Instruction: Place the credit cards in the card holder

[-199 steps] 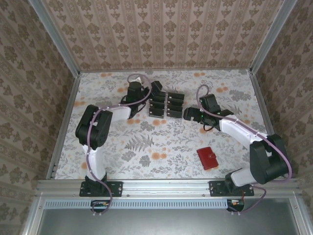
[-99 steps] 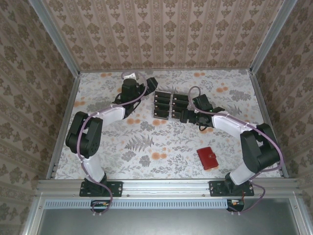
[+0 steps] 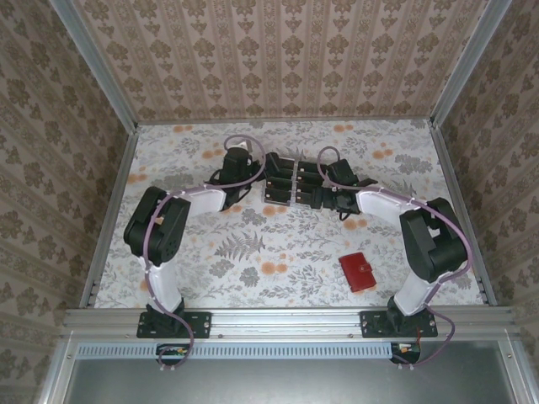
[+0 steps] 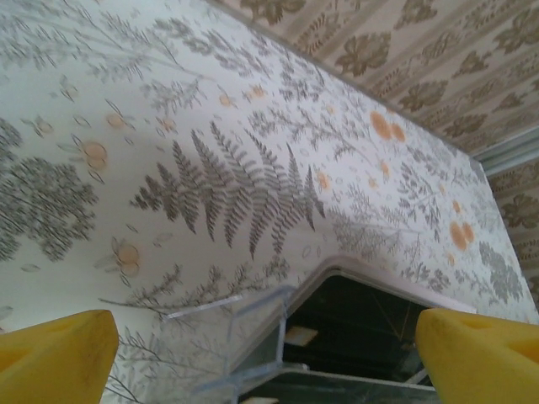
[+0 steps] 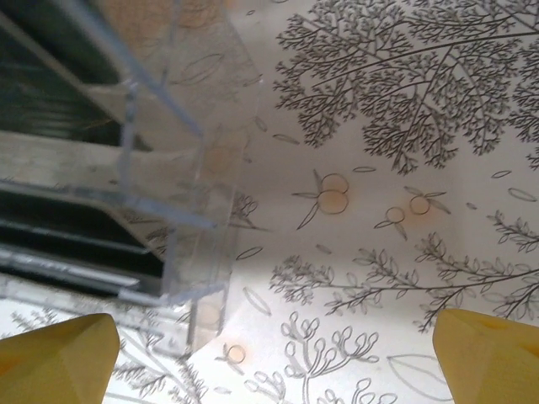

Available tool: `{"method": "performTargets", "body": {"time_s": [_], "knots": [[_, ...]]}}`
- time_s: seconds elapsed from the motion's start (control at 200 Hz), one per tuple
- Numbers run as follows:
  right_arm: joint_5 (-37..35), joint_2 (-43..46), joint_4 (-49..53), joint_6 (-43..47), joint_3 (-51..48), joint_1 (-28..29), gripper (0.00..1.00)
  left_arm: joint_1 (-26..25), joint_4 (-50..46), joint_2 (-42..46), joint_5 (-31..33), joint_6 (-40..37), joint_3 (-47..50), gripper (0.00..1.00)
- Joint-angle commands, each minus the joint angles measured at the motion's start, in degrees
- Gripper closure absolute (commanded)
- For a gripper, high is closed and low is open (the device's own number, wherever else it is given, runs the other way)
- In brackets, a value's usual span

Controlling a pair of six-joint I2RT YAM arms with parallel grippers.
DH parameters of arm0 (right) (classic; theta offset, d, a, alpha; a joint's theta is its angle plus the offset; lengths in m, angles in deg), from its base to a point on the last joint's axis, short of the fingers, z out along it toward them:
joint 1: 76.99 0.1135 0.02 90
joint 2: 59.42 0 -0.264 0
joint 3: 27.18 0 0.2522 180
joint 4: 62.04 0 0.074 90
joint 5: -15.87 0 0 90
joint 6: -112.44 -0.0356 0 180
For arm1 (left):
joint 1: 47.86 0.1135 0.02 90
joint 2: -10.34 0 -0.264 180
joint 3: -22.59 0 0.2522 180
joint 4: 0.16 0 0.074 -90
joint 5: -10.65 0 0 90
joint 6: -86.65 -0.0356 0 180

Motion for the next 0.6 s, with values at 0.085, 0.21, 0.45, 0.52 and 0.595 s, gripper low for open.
{"method": "performTargets", "body": {"time_s": [0.085,0.21,0.45,0.52,0.595], "knots": [[-3.7,-1.6,0.4,-1.2,2.1,-2.9,0.03,-2.7,2.1,-2.4,-0.3,0.9,-2.3,0.0],[-4.4,-2.3,0.3,-1.6,2.6,-4.5,0.03,-4.2,2.5,-4.0,-0.6,1.7,-4.3,0.0],[-4.8,-2.7,0.7,-2.0,3.2,-7.6,0.03,-6.7,3.4,-6.2,-0.4,3.1,-7.3,0.0],[-4.6,-2.6,1.0,-1.8,3.2,-8.3,0.03,-7.2,3.3,-6.9,-0.6,3.2,-8.3,0.0],[-4.2,-2.4,1.1,-1.4,3.1,-8.8,0.03,-7.5,3.1,-7.5,-0.6,3.3,-9.1,0.0]]}}
